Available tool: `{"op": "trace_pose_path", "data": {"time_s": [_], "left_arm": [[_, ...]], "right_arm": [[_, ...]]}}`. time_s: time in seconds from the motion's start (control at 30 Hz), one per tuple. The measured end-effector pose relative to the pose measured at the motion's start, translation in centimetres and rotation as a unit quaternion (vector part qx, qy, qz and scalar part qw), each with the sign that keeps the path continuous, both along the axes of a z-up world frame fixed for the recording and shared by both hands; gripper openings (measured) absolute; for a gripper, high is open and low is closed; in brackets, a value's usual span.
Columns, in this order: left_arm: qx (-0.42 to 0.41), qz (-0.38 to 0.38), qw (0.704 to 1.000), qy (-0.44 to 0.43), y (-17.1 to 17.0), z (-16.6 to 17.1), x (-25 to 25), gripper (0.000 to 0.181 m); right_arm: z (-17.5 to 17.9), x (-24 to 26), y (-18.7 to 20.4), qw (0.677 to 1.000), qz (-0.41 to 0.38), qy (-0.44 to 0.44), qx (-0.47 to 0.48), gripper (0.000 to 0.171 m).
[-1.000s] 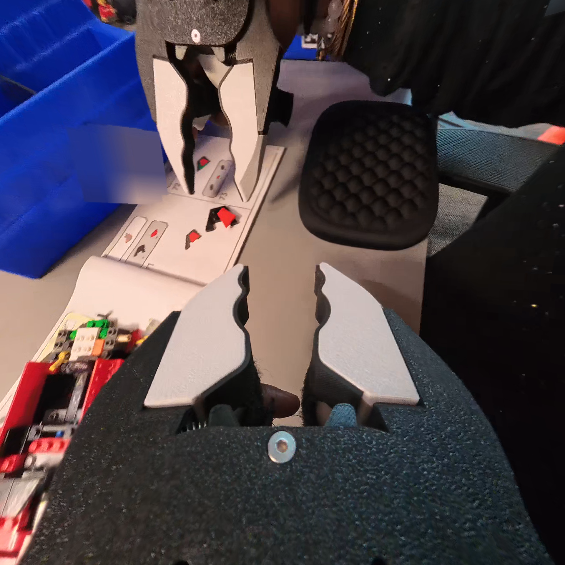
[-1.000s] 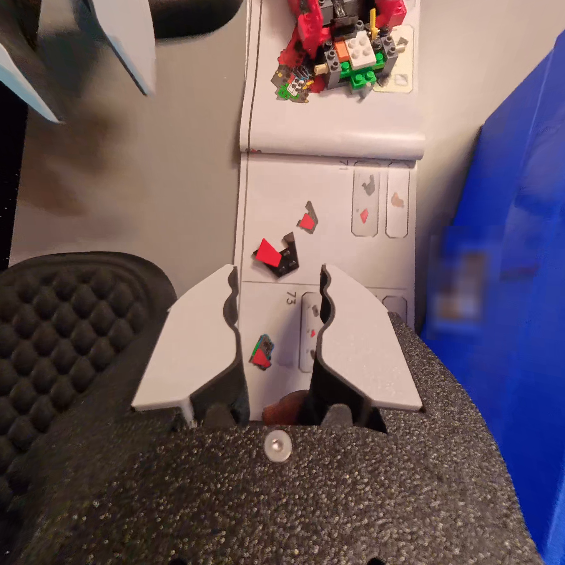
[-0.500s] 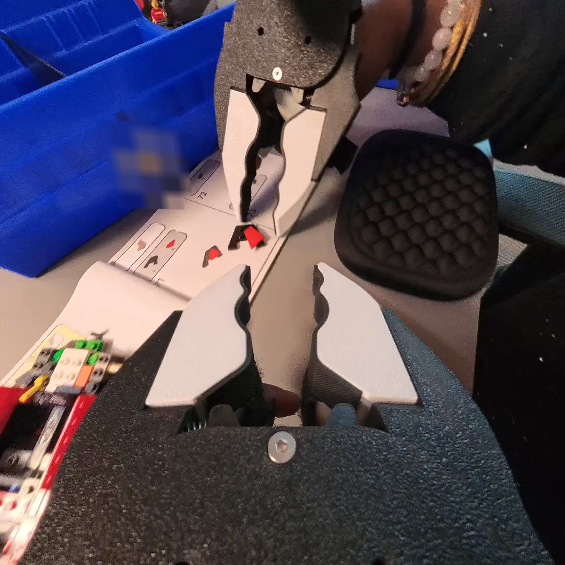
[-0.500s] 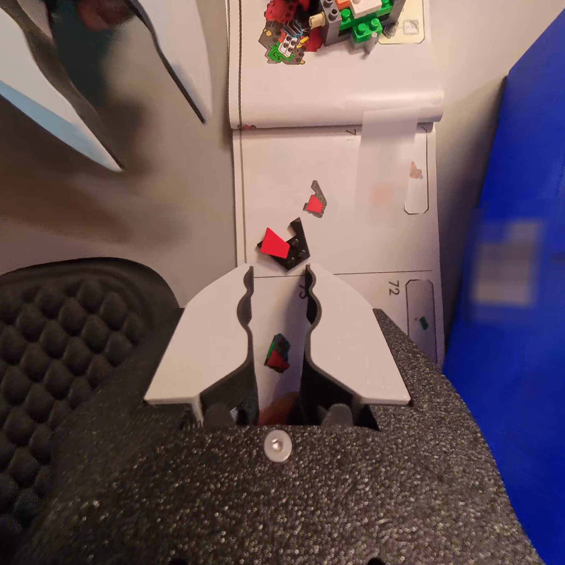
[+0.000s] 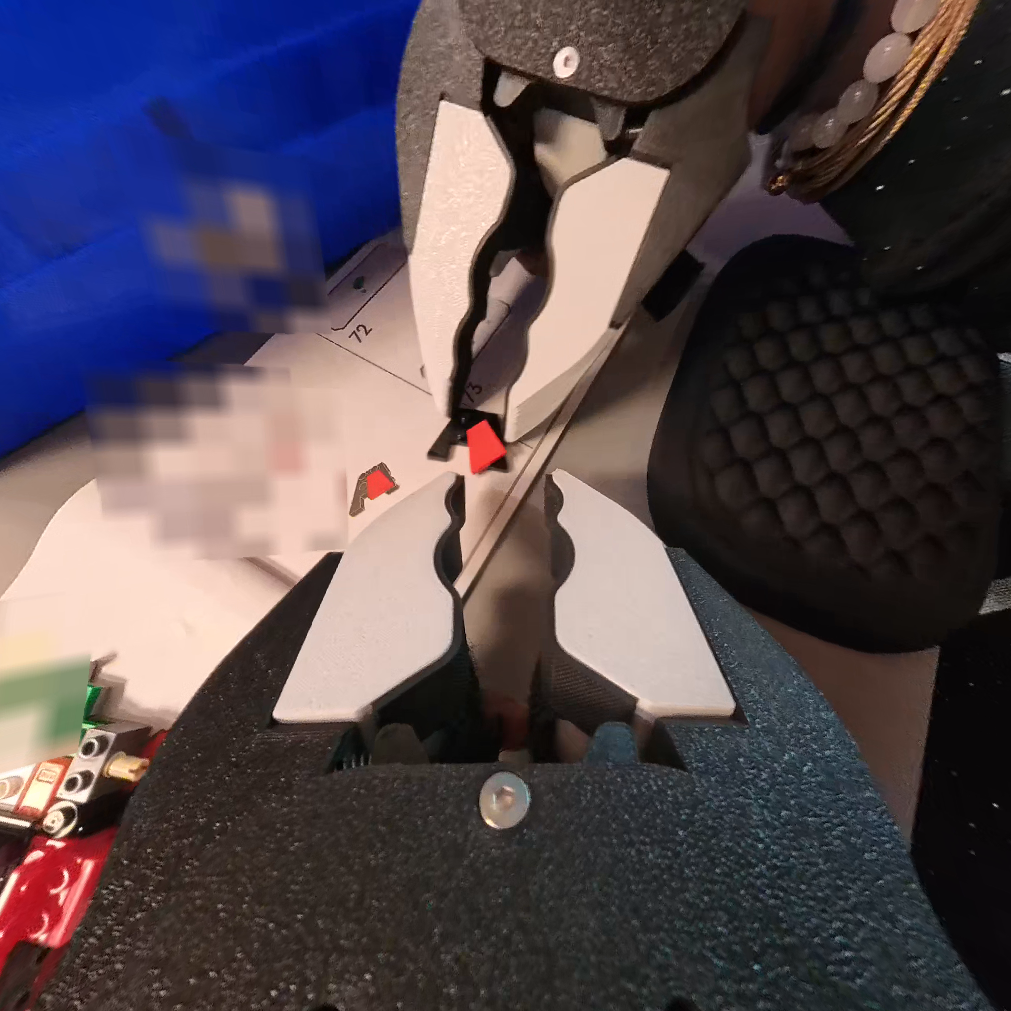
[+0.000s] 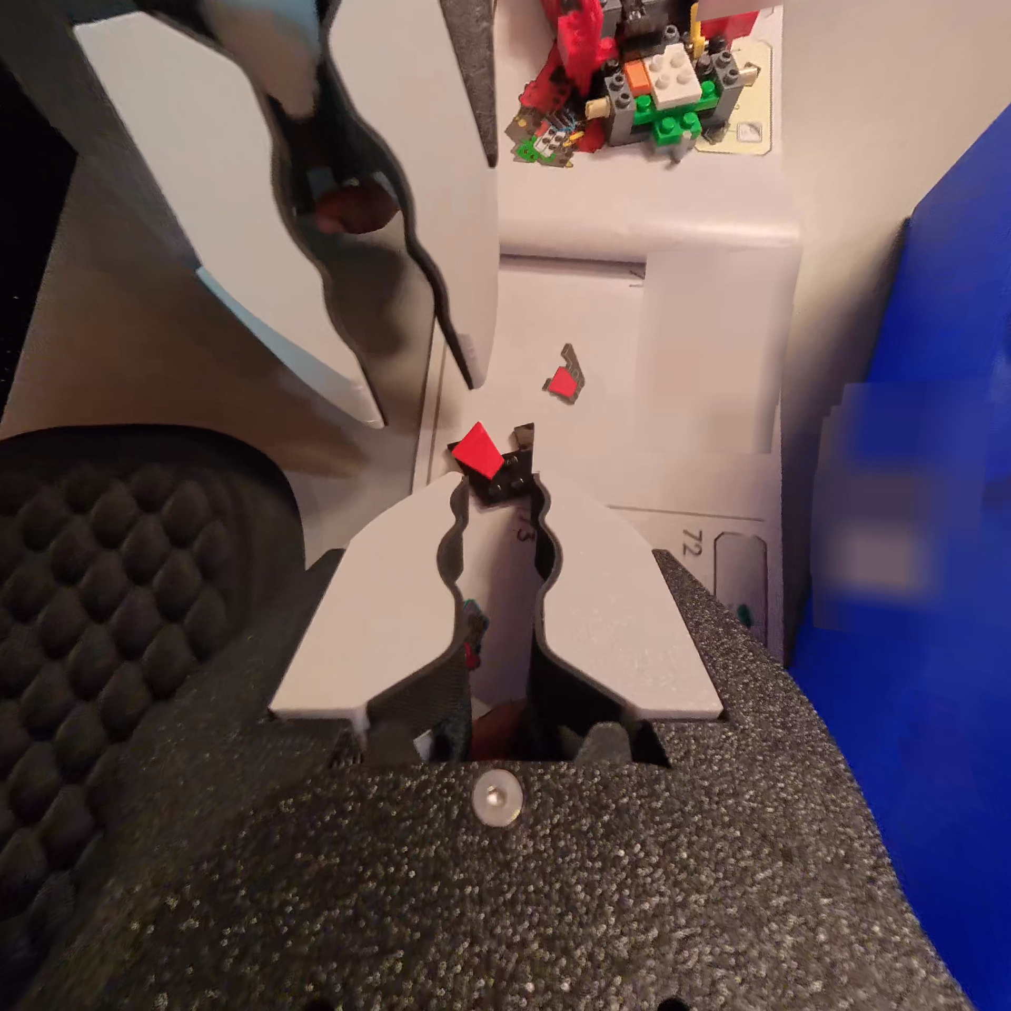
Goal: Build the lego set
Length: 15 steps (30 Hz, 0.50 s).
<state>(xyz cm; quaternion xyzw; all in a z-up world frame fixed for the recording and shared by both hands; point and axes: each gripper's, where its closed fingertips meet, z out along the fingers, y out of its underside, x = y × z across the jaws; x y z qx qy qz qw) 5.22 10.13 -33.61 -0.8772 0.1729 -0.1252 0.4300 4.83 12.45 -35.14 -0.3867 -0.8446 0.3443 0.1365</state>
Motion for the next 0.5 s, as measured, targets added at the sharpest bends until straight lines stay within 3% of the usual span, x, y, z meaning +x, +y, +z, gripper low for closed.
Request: {"op": "trace_pose_path", "data": {"time_s": [0.23,0.37,0.5], "left_arm": [[0.018,-0.047,0.998,0.044,1.5,0.2,1.0,0.022],[0.003,-0.055,0.996,0.065,2.5,-0.3,1.2,0.014],[-0.009,-0.069,0.996,0.059,2.4,-0.6,1.8,0.014]], "right_arm": [[-0.1,1.6,0.7,0.997,-0.071,0.006,0.027,0.022],[0.0,1.9,0.9,0.997,-0.07,0.014,0.032,0.035],[-0.1,1.9,0.9,0.998,-0.064,0.024,0.007,0.033]]}}
